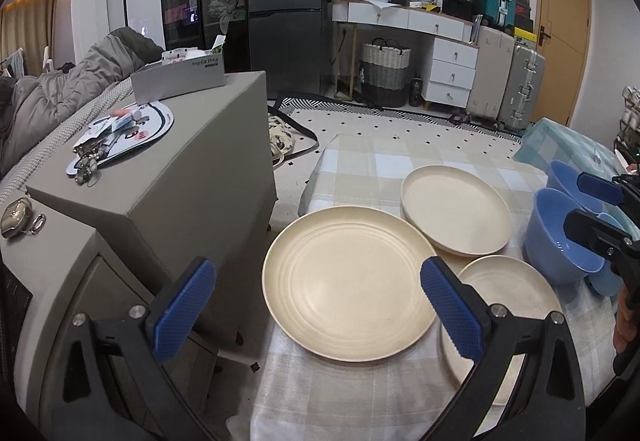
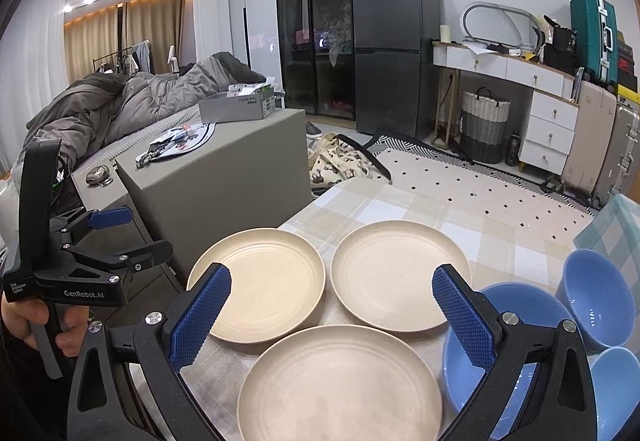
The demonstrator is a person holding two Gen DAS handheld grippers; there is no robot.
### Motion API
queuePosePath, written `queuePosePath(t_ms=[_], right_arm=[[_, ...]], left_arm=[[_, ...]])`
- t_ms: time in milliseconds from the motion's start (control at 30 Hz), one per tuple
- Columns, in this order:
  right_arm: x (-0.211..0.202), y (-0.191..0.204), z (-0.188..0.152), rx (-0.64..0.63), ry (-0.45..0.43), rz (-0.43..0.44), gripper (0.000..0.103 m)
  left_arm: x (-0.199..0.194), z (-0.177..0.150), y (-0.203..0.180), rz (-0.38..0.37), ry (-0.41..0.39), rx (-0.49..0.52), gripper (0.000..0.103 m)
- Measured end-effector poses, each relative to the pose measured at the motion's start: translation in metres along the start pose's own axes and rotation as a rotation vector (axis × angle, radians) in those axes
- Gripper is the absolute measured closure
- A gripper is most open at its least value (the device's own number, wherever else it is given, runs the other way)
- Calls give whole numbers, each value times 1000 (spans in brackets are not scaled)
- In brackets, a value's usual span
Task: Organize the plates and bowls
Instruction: 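Move both grippers toward the rim of a cream plate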
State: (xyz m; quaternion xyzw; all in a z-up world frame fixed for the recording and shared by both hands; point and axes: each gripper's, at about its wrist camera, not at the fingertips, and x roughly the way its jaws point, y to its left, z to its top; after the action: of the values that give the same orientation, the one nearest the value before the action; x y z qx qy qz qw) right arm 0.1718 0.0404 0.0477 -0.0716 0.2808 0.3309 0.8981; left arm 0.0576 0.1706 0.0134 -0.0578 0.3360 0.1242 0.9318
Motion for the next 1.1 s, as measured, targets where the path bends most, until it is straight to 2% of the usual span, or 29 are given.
queuePosePath(t_ms=[533,800,1000,1100], right_arm=[[67,8,2,14,75,18,0],[98,10,-13,25,133,30,1],[127,13,-24,47,191,52,8],[137,17,-27,48,221,62,14]], left_arm=[[44,-2,16,-7,66,-26,0],[58,-13,28,15,90,-44,0],[70,-21,40,21,128,-78,1],[75,-22,40,24,141,-74,1]])
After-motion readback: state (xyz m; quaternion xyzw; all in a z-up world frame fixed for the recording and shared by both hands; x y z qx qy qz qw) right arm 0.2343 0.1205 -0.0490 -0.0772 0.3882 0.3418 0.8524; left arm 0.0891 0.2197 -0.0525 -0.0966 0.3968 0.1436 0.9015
